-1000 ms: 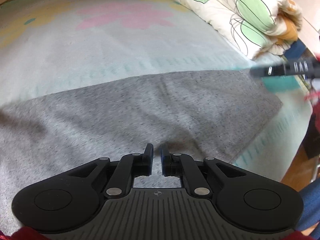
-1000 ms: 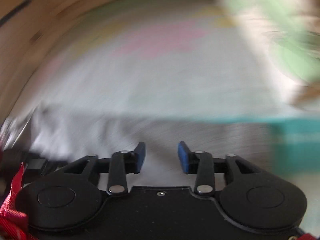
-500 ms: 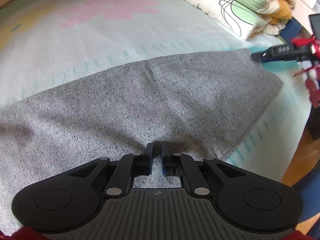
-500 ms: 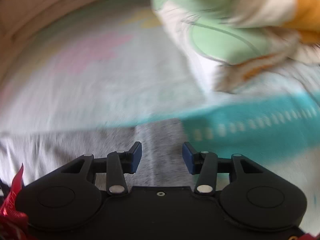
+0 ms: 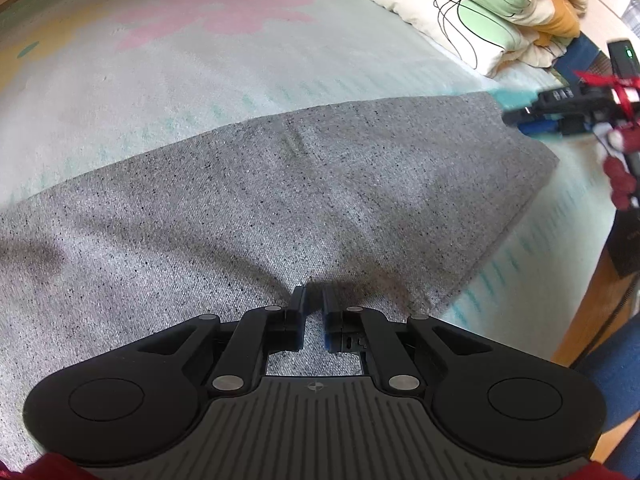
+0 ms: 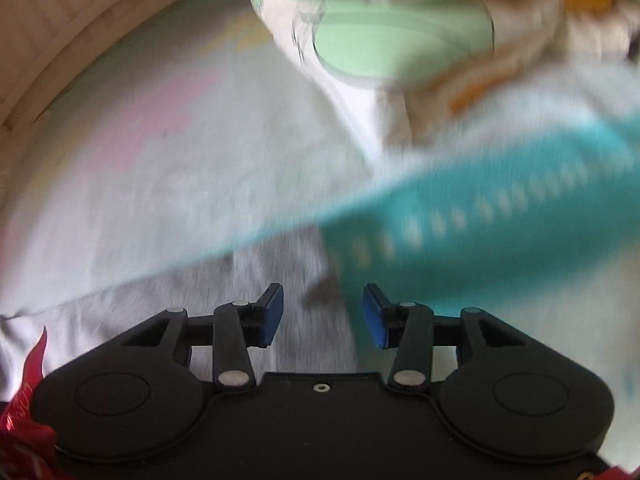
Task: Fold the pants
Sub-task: 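Grasp the sweatpants edge with the right tool and lift it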
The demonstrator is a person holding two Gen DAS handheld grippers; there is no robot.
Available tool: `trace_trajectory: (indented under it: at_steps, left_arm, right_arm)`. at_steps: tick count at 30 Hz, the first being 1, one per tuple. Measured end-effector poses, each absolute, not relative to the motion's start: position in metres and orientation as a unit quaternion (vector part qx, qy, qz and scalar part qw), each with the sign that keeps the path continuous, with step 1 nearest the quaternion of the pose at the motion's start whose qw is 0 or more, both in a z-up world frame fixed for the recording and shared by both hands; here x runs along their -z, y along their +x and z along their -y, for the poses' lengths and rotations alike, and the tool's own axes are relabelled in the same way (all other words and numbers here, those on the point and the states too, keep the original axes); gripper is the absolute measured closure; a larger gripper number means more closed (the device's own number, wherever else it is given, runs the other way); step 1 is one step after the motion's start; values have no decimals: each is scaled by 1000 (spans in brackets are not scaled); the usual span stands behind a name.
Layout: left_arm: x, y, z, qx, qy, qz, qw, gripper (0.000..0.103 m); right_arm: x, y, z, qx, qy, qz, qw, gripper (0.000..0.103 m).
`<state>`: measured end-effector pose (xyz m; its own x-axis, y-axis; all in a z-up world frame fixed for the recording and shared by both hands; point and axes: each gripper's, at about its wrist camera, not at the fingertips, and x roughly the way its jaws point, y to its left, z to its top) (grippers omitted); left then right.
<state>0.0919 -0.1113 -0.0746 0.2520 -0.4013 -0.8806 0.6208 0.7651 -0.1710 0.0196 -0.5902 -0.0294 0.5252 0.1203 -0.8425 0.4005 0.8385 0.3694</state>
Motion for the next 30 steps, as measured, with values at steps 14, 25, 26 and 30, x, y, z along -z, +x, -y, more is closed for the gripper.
trace_trajectory:
  at_steps: [14,25,26,30]
  left_arm:
    - [76,93,113,324,100,-520,784,95]
    - [64,128,121,270,37,-488,829,95]
    - [65,130,125,267,39,-483,833,95]
    - [72,134,139,267,30,-480,835,95]
  right_arm:
    - [58,-2,613,-4,460,-450,766,59]
    - [-24,14,564,-20,362,-423,830,83]
    - [-32,14,560,-22,363,-418,833,83]
    - [-54,21,544,-32,366,-399,840,83]
